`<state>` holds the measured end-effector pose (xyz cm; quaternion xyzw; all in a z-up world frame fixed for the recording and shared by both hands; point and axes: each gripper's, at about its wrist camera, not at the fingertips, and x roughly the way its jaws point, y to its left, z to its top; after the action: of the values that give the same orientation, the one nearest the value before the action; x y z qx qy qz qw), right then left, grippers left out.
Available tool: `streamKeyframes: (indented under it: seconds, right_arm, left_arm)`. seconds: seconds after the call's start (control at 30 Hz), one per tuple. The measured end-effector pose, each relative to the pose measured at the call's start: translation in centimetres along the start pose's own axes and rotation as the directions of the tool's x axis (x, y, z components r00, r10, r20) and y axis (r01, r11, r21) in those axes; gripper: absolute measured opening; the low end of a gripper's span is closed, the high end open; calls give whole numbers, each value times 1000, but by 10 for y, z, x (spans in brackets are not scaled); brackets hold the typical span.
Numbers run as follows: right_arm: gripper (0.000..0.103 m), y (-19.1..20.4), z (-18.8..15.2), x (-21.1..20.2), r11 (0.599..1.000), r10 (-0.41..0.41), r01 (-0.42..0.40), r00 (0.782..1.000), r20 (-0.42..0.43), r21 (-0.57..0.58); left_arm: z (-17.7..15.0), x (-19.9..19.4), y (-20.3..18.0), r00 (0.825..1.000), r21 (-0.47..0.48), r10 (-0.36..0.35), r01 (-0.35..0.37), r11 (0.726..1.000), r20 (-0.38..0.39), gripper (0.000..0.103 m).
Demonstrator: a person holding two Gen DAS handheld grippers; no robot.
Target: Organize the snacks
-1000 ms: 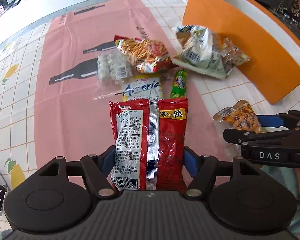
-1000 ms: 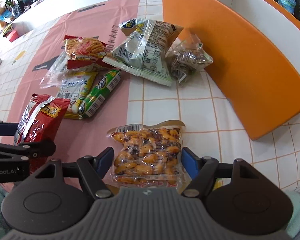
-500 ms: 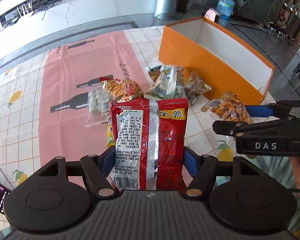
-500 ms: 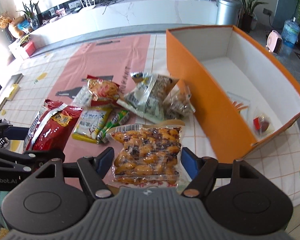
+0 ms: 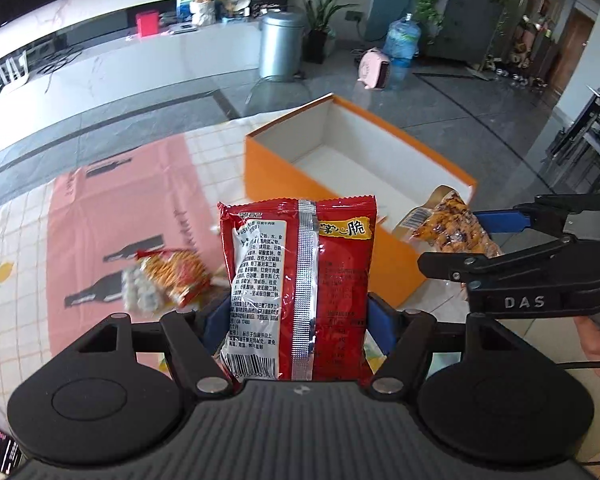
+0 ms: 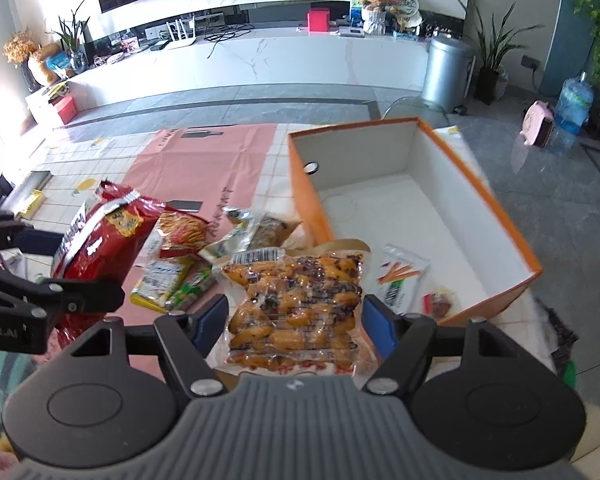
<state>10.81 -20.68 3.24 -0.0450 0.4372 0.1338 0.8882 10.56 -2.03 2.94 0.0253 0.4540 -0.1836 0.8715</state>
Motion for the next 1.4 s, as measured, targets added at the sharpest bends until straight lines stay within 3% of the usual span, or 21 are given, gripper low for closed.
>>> streamKeyframes:
  seconds: [0.2, 0.67, 1.03, 1.4]
  right_arm:
    - [70, -32, 12, -4, 998, -49, 49, 999, -12, -37]
    - [71, -102, 34, 53, 992, -82, 70, 989, -121, -101]
    - [71, -132, 37, 125, 995, -50, 27, 969, -241, -100]
    - [71, -140, 27, 167, 988, -33, -14, 953, -301, -152]
  left_arm:
    - [34, 19, -29, 997, 8, -81, 81, 997, 4, 80]
    - [97, 94, -75, 990, 128, -129, 136, 982, -58, 80]
    - [103, 179, -77, 968, 137, -184, 209, 968, -173, 80]
    - [98, 228, -82, 951, 158, -150, 198, 967, -272, 80]
